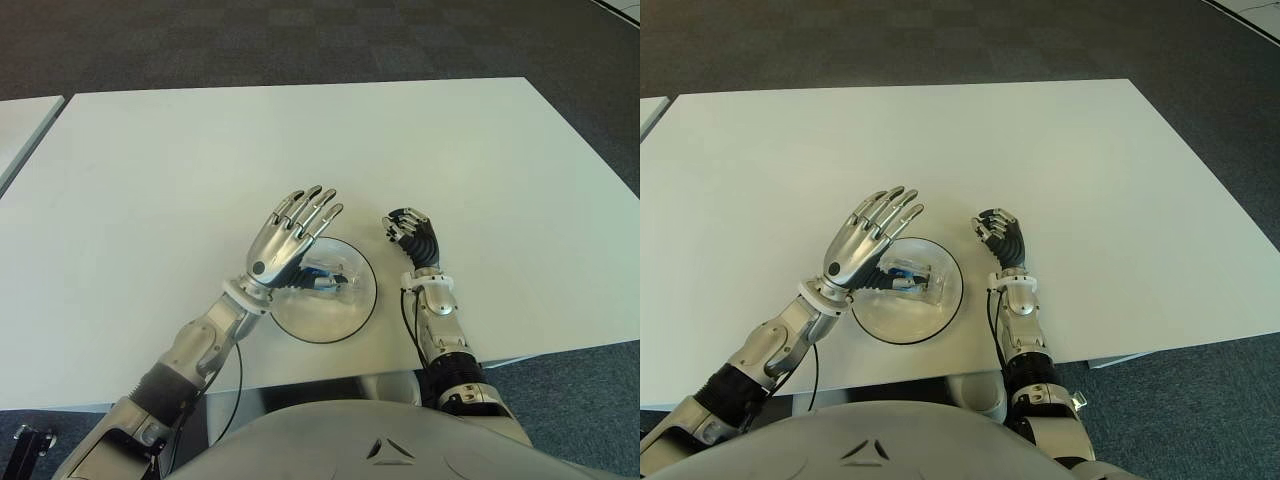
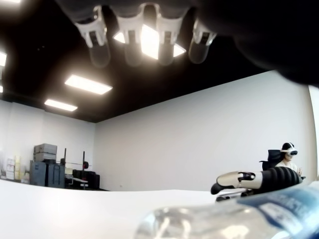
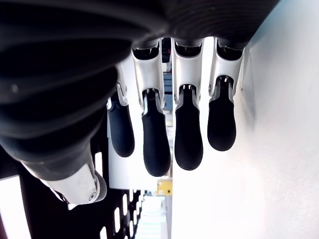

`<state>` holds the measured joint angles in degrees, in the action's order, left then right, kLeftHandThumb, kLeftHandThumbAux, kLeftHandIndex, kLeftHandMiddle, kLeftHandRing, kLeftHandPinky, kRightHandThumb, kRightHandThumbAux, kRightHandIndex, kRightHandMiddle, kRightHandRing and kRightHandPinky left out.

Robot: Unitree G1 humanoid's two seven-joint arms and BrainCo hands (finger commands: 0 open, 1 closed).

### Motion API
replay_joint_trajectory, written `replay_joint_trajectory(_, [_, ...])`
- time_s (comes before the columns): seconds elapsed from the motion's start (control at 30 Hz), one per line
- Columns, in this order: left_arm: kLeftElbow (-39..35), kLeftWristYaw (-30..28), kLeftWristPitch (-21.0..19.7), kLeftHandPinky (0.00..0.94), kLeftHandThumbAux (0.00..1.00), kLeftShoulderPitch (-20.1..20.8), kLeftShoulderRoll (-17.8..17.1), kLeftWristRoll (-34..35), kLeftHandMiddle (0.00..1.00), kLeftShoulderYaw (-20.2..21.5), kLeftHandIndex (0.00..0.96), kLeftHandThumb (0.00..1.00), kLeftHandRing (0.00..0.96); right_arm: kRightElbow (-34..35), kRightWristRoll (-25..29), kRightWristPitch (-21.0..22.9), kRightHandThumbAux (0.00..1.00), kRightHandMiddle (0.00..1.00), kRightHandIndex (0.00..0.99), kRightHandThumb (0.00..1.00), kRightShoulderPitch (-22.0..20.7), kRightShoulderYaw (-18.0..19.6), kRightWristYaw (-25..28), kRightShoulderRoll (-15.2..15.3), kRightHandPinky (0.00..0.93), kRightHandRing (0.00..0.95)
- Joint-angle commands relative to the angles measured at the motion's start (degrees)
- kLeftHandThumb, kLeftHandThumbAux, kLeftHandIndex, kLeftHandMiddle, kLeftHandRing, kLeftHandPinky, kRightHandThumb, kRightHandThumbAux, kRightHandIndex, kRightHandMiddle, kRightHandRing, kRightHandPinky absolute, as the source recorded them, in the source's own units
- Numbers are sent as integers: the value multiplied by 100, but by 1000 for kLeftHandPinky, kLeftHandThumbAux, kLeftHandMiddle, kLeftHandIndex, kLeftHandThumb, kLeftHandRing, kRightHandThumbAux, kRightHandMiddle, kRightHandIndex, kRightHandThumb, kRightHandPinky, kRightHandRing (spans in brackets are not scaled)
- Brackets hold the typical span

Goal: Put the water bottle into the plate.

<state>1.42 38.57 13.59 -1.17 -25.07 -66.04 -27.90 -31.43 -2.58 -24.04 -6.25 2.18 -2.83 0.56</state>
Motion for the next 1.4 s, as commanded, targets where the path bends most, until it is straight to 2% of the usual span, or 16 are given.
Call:
replay_joint_trajectory(0.03, [185,283,-36,0,214,1,-9,-163,0,-69,0,105,0,-62,-29,165,729,601,432,706,120,-25,-20,-3,614,605])
replay_joint_trajectory(0.17, [289,557,10,0,199,36,5,-173,0,-83,0,104,0,-73,-26,142,729,601,432,706,116,-23,-3,-2,618,606])
replay_joint_trajectory(0.33, [481,908,473,0,172,-16,253,570,0,78,0,98,0,-85,-7,120,729,598,432,706,112,-13,16,1,620,606])
replay_joint_trajectory(0.5, [785,890,1755,0,194,-22,553,2098,0,267,0,92,0,-81,10,143,729,597,432,706,108,3,27,5,620,605])
replay_joint_trajectory(0.6, [910,696,2103,0,224,-81,786,2753,0,394,0,91,0,-76,30,154,729,596,432,706,107,13,54,13,623,604])
replay_joint_trajectory(0.7, [912,469,2073,0,265,-190,1076,3371,0,634,0,92,0,-82,39,139,729,595,432,706,104,16,73,20,621,604])
replay_joint_trajectory(0.8, [874,162,2009,0,303,-253,1224,3871,0,881,0,92,0,-83,46,136,729,595,432,706,103,18,89,20,616,604])
replay_joint_trajectory(0.93, [936,-619,2046,0,374,-292,1248,5025,0,1299,0,87,0,-83,59,130,729,596,432,706,106,22,116,30,618,605])
replay_joint_trajectory(1.07, [900,-1152,2039,0,430,-410,1338,5635,0,1489,0,68,0,-82,63,125,728,597,432,706,108,24,126,37,619,605])
replay_joint_trajectory(1.2, [968,-1792,2057,0,496,-766,1424,6601,0,1845,0,32,0,-80,68,147,728,597,432,706,108,27,138,47,620,605])
replay_joint_trajectory(1.4, [1092,-2301,2004,0,653,-909,1604,7056,0,2262,8,3,0,-85,59,156,729,597,432,706,108,29,134,58,620,605])
